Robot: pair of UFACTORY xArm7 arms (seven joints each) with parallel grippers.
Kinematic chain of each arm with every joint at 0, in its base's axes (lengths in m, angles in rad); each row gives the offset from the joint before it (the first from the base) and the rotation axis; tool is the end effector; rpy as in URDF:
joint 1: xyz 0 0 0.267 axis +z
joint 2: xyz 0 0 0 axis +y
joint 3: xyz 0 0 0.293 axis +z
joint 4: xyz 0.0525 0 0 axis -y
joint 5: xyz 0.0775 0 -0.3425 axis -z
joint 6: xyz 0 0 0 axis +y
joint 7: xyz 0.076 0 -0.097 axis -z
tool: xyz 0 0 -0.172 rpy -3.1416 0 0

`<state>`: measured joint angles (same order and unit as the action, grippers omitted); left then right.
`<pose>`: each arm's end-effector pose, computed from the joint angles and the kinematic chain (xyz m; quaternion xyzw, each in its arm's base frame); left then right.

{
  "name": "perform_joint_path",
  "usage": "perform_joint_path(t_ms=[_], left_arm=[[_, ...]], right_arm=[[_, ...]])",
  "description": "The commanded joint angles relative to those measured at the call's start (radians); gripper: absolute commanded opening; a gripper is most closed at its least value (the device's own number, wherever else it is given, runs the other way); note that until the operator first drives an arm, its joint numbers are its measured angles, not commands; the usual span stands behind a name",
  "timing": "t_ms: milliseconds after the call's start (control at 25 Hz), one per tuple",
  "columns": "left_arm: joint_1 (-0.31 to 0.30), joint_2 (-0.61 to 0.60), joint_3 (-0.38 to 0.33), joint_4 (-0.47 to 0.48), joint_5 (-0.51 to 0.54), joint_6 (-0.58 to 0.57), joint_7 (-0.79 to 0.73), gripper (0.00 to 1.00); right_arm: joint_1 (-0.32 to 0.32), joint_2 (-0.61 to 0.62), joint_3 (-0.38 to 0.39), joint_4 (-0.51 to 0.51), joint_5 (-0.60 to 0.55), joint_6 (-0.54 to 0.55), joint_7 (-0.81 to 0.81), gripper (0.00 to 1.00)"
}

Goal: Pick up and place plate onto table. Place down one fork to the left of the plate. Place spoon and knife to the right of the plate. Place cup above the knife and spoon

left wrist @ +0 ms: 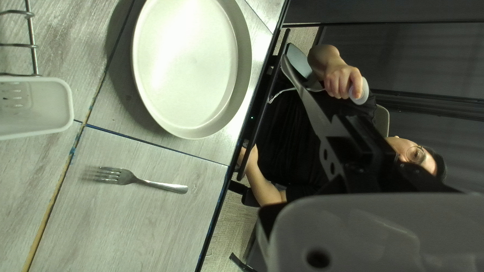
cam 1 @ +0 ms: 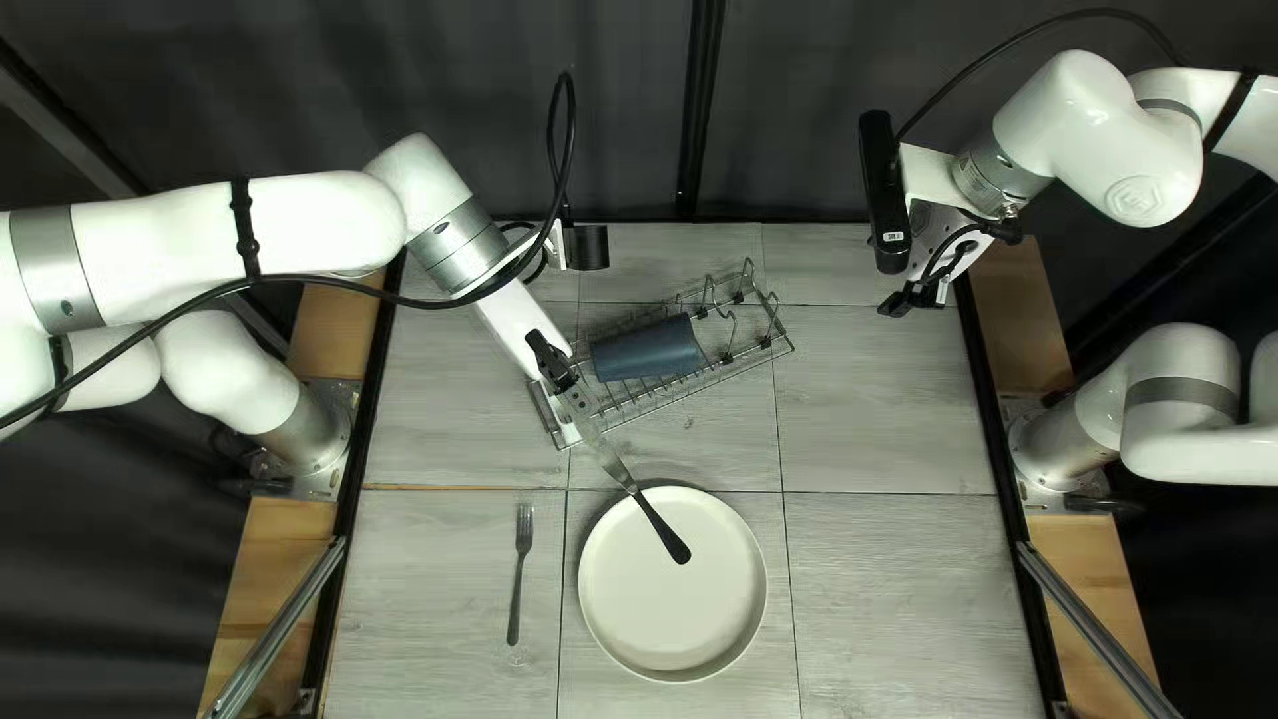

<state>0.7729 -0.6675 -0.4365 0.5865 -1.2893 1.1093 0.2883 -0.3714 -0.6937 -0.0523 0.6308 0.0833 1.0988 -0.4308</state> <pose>0.4314 -0.0452 0.3103 0.8465 0.2909 0.2190 0.3883 0.3170 -0.1200 0.2734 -0.9921 0.0070 -0.1249 0.0049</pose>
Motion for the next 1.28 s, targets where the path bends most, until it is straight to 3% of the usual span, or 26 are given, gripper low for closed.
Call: perform_joint_path(t_ms=[40, 320, 360, 1280], left_arm=[[0.0, 0.0, 0.0, 0.0, 0.0, 0.0, 0.0, 0.0], [0.0, 0.0, 0.0, 0.0, 0.0, 0.0, 0.0, 0.0], [0.0, 0.0, 0.0, 0.0, 0.0, 0.0, 0.0, 0.0], [0.0, 0.0, 0.0, 0.0, 0.0, 0.0, 0.0, 0.0]], right_arm=[[-0.039, 0.368, -0.1, 0.518, -0.024, 0.175, -0.076, 1.0], [-0.039, 0.368, -0.1, 0.518, -0.024, 0.175, -0.076, 1.0], [-0.058, 0.582, 0.08, 0.936, -0.171, 0.381, 0.386, 1.0], [-0.055, 0.565, 0.09, 0.909, -0.185, 0.372, 0.436, 1.0]])
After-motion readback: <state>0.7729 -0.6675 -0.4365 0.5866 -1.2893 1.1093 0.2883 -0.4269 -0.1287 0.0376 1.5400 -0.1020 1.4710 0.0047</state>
